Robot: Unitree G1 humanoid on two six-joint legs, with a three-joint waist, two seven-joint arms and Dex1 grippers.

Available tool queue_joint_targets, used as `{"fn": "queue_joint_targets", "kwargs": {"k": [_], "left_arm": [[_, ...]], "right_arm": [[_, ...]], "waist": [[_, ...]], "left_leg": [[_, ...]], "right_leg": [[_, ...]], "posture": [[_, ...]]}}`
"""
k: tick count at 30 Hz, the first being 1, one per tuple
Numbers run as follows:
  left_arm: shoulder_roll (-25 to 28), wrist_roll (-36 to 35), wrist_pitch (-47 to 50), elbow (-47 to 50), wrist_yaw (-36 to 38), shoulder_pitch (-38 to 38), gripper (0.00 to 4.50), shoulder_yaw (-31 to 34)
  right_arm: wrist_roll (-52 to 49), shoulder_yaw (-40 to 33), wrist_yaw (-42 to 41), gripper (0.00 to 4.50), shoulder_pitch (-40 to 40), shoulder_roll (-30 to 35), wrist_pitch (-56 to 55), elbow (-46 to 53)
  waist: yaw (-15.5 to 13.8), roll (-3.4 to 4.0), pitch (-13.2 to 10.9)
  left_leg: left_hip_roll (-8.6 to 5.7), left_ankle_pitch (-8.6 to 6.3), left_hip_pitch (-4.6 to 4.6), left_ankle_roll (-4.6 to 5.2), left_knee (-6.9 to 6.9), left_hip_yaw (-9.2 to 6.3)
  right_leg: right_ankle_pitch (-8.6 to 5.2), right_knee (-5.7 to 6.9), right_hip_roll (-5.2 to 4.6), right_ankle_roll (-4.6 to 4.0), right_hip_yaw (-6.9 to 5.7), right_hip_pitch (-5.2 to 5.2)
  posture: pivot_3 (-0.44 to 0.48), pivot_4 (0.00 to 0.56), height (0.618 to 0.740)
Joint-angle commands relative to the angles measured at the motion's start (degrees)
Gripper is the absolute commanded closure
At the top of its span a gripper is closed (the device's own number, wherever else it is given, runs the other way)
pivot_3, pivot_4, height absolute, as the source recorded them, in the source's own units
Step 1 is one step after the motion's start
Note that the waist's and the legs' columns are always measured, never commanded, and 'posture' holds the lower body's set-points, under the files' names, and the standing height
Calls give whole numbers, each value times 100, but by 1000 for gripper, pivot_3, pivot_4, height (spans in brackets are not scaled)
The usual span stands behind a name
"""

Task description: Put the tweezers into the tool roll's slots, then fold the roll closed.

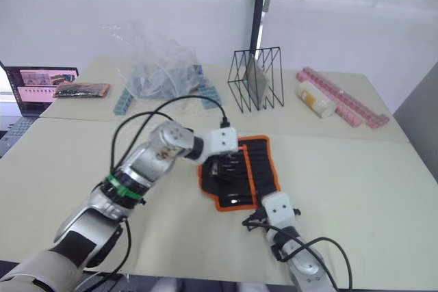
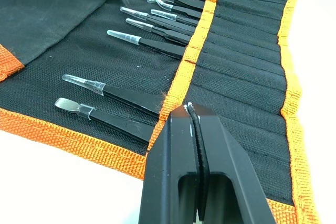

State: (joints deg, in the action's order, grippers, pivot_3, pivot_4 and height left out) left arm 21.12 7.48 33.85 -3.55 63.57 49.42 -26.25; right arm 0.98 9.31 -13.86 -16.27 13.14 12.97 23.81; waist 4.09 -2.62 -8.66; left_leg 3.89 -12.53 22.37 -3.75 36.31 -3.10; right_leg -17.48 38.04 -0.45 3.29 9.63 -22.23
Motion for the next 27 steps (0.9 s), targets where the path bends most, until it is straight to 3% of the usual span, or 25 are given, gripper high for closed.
{"fn": "queue_joint_targets", "kwargs": {"k": [1, 8, 13, 18, 24, 27], "left_arm": [[426, -435, 522, 960, 14, -511, 14, 617], [1428, -1030, 336, 1983, -627, -2589, 14, 2480], [1672, -1510, 208, 2418, -936, -4035, 14, 3836], [1303, -1961, -306, 2958, -1276, -5786, 14, 5277], [407, -2397, -905, 3608, -1625, -7614, 14, 6119], [72, -2740, -869, 3896, -1873, -7987, 14, 6244]], "right_arm": [[-3, 98, -141, 4500, -79, 70, 347, -449], [-64, -6, -258, 4500, 12, 166, 302, -540], [-114, -63, -360, 4500, 51, 253, 269, -562], [-167, -138, -470, 4500, 93, 351, 218, -628], [-213, -178, -594, 4500, 171, 442, 187, -713], [-228, -177, -653, 4500, 204, 480, 171, -751]], "waist": [[35, 5, 2], [48, 10, 2], [-5, -4, 0], [-5, -8, 1], [-16, -38, 8], [-49, -50, 3]], "left_leg": [[1, 0, -2, 0, 0, 0], [5, 0, -10, 0, -2, -2], [6, 0, -10, -1, 1, 0], [11, -1, -14, -3, -6, 7], [7, -1, -22, -5, -1, 17], [7, -2, -32, -6, -1, 18]], "right_leg": [[0, 1, 0, 0, 0, 0], [0, 4, -1, -2, -1, 2], [0, 2, -4, -3, -1, 1], [-4, 1, -8, -10, -1, 1], [-24, -7, -26, -47, 0, 7], [-26, -12, -29, -50, -1, -4]], "posture": [[0, 150, 720], [0, 150, 720], [0, 150, 720], [0, 150, 720], [0, 150, 720], [0, 150, 720]]}}
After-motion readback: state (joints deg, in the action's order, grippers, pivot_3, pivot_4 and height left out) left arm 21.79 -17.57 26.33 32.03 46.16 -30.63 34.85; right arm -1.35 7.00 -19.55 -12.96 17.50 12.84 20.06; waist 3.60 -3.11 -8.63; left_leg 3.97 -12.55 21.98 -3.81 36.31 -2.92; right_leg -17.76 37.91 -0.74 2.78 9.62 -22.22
